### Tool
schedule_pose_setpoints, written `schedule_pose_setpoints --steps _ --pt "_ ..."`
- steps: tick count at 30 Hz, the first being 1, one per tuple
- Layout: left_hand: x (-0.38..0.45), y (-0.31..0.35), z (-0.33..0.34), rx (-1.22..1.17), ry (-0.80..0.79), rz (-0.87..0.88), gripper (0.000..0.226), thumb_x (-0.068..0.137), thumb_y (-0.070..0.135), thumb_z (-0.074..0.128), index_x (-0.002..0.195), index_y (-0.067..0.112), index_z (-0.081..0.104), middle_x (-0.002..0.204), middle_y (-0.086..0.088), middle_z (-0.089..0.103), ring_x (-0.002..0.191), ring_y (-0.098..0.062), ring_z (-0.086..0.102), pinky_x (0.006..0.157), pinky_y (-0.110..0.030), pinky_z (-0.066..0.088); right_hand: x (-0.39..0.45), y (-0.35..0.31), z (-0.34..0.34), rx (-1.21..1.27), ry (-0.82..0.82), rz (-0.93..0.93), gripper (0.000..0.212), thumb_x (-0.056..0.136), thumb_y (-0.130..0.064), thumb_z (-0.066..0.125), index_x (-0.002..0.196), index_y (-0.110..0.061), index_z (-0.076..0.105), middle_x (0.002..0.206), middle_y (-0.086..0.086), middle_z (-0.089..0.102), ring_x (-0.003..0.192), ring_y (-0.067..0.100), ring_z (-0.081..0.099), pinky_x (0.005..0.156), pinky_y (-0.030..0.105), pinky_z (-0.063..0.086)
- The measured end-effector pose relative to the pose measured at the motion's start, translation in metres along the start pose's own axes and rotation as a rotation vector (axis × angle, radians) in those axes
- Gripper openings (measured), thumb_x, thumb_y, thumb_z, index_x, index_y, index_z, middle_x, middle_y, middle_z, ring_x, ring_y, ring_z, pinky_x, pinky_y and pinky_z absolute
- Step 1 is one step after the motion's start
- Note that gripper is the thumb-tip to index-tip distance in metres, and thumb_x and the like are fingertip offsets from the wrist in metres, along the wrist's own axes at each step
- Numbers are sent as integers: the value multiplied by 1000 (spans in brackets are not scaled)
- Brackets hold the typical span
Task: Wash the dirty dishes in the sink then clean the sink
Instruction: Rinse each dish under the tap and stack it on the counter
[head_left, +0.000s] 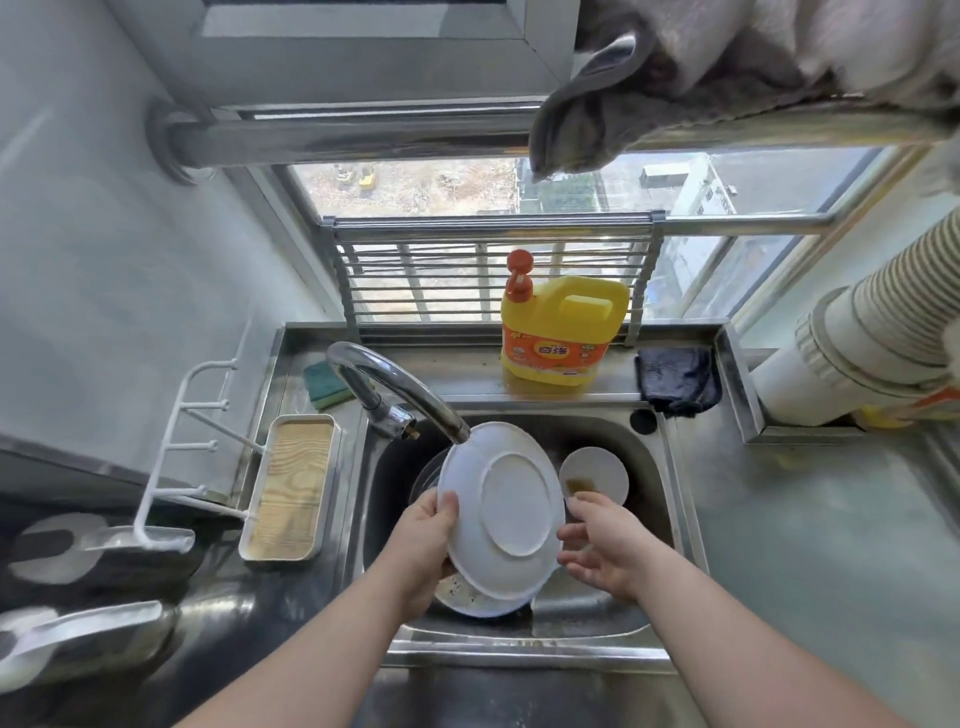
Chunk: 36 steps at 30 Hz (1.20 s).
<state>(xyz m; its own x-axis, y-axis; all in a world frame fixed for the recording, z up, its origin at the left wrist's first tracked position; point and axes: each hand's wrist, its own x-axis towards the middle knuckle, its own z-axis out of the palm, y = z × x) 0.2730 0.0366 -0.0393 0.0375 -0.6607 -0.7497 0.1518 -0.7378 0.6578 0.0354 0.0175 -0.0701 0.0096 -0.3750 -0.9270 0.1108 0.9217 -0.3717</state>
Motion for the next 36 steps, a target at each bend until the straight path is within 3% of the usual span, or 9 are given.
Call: schedule_pose_setpoints --steps 5,10,15,20,22,25,28,31,36 --pt "5 2 31 -399 42 -169 26 113 38 43 123 24 64 109 -8 80 100 -31 76 71 -44 65 6 8 -4 64 166 -87 46 94 -15 63 137 -23 50 102 9 65 73 21 58 55 28 54" --pt "10 14 38 -789 93 -291 29 114 28 43 117 5 61 97 -25 78 99 -41 70 60 -53 64 8 -2 -6 215 168 18 20 102 -17 59 120 -12 66 102 14 74 88 33 73 58 35 59" --pt "13 22 11 -985 163 -308 29 112 19 47 131 -2 54 109 -31 67 115 -45 65 100 -59 52 6 -27 23 355 -46 -32 26 103 -15 63 125 -3 68 93 13 79 80 33 78 64 41 63" --pt "5 9 -22 -990 209 -291 33 112 15 47 139 -4 50 124 -32 65 126 -42 62 108 -57 49 2 -43 73 289 -137 -77 33 102 0 59 134 -7 59 107 20 78 92 36 79 67 46 64" --pt "1 0 -32 -965 222 -287 35 112 14 46 141 -4 51 123 -31 69 115 -39 69 105 -52 51 0 -42 88 238 -145 -83 30 101 -1 61 130 -9 60 102 17 80 89 33 79 67 45 64" --pt "-6 -16 -40 -914 209 -289 31 109 15 50 131 -7 55 95 -30 76 76 -38 78 70 -44 65 1 -36 103 197 -97 -102 20 102 -12 65 122 -12 64 98 15 80 85 34 79 71 52 65" --pt "-8 -25 -42 -856 164 -279 34 106 16 54 129 -9 56 99 -29 77 76 -37 79 53 -45 64 3 -36 104 172 -23 -151 26 103 -20 65 127 -11 59 112 18 75 96 41 75 82 64 61" --pt "-7 -27 -40 -792 107 -274 36 107 19 52 132 -5 57 110 -28 76 84 -36 79 55 -43 64 5 -40 90 137 34 -196 31 106 -29 60 130 -10 56 114 17 72 95 40 74 81 58 63" --pt "-3 -26 -34 -631 66 -284 32 112 23 46 137 6 58 122 -23 74 98 -34 78 70 -48 67 9 -34 52 152 38 -176 32 107 -40 56 124 -15 64 112 15 77 100 40 74 91 64 59"
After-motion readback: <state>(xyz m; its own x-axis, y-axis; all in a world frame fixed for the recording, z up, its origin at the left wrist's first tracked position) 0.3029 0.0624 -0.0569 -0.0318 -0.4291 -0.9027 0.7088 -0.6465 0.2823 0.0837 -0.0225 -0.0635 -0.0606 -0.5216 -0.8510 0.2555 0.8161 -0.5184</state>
